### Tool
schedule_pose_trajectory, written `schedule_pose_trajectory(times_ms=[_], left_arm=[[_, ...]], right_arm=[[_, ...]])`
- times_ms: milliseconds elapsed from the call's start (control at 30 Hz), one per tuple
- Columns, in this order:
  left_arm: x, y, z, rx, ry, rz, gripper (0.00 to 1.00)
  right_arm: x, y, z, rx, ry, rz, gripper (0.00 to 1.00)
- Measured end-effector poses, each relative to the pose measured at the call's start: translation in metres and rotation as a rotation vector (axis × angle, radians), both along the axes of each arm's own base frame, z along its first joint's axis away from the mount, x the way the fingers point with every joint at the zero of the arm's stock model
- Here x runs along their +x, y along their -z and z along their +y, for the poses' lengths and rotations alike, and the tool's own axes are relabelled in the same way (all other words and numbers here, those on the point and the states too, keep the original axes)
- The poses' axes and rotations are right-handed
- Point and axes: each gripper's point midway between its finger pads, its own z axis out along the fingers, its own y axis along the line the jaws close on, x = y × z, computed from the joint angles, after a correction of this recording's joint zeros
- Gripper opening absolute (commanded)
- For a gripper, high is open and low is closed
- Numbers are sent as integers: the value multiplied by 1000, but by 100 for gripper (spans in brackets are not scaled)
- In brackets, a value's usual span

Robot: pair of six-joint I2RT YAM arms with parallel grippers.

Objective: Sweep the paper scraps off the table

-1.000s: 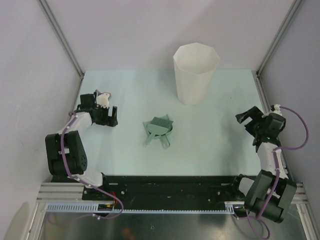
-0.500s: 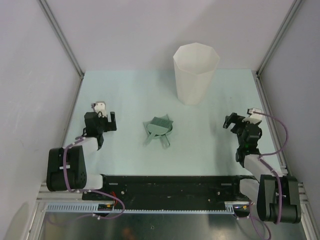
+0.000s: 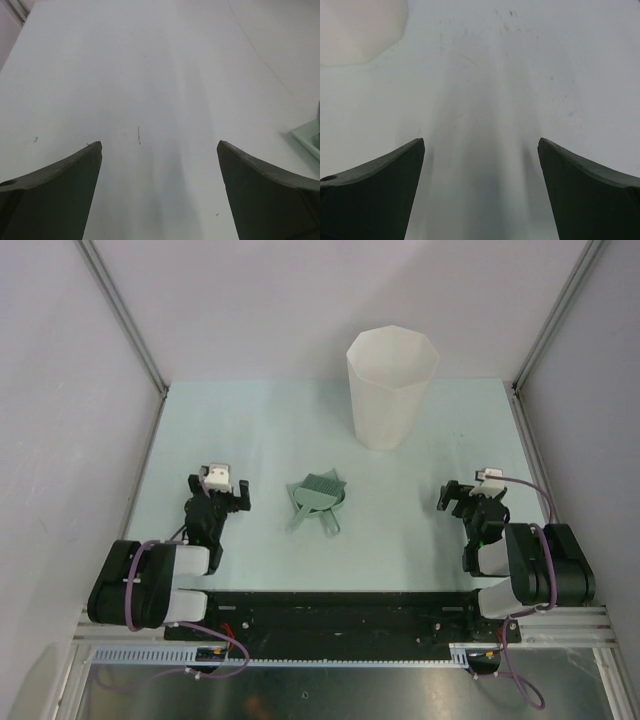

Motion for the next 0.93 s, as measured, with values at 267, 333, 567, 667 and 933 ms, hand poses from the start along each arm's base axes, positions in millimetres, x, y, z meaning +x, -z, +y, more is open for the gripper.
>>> schedule_pose_trajectory(times_ms=[267, 333, 567, 667, 933], left_arm=[[4, -18, 2, 0, -11, -86, 99], [4, -19, 2, -1, -11, -92, 100], [5, -23, 2, -2, -12, -106, 100], [5, -23, 2, -2, -12, -106, 100], [5, -23, 2, -2, -12, -106, 100]], right_arm=[[26, -30, 6, -12, -49, -83, 100], [26, -29, 7, -15, -54, -76, 100], [27, -25, 7, -16, -59, -53, 100], [31, -28, 8, -16, -62, -56, 100], [36, -28, 8, -15, -65, -39, 100]])
